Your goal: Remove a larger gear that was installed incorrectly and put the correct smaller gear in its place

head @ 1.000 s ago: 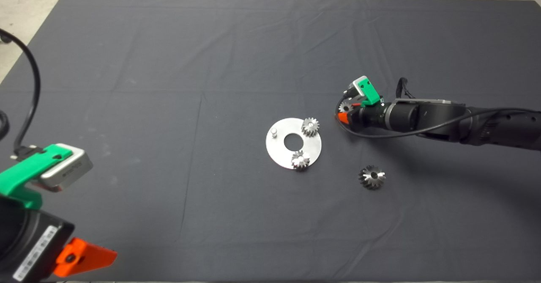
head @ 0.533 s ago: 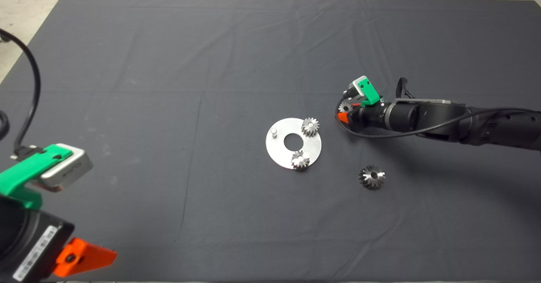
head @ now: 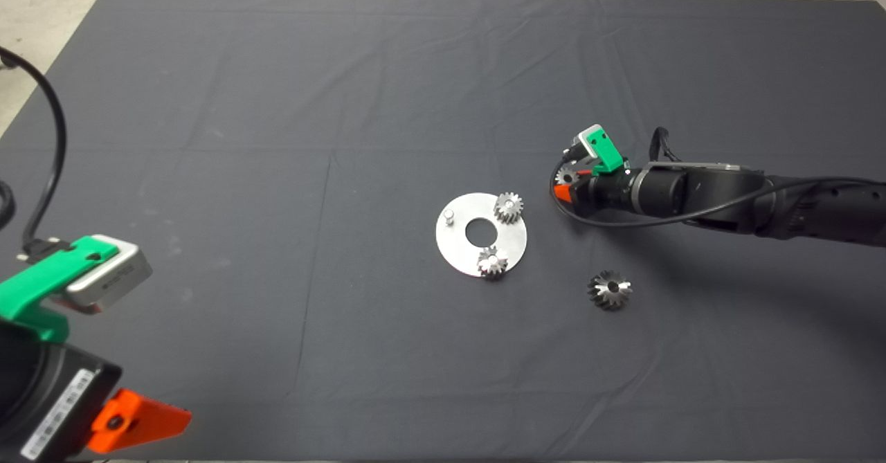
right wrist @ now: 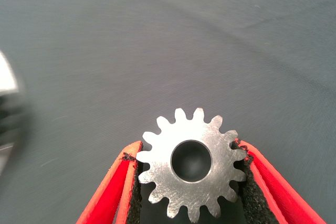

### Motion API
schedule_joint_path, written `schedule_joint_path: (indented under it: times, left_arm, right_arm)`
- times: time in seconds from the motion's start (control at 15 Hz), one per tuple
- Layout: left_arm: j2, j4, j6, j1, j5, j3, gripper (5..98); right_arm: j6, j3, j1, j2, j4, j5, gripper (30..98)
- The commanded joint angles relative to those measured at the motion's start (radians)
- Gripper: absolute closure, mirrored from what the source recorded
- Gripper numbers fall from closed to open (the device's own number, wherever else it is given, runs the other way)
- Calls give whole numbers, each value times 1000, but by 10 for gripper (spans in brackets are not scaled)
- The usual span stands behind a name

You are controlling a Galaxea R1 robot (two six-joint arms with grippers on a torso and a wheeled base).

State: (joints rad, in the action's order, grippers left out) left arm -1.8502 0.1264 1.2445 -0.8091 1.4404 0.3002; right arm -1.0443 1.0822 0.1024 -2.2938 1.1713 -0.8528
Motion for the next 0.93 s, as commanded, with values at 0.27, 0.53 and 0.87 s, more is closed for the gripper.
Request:
schedule_joint_path:
  times: [0.27, 0.53, 0.87]
  left_arm:
    - [2, 16, 4, -7, 3, -12, 54]
    - [2, 16, 4, -7, 3, -12, 54]
    - [9, 16, 4, -7, 3, -12, 54]
  right_arm:
    - [-6, -154, 260, -67, -202, -108, 879]
    - [-17, -153, 266, -228, -211, -237, 880]
    - [-77, -153, 261, -348, -211, -252, 880]
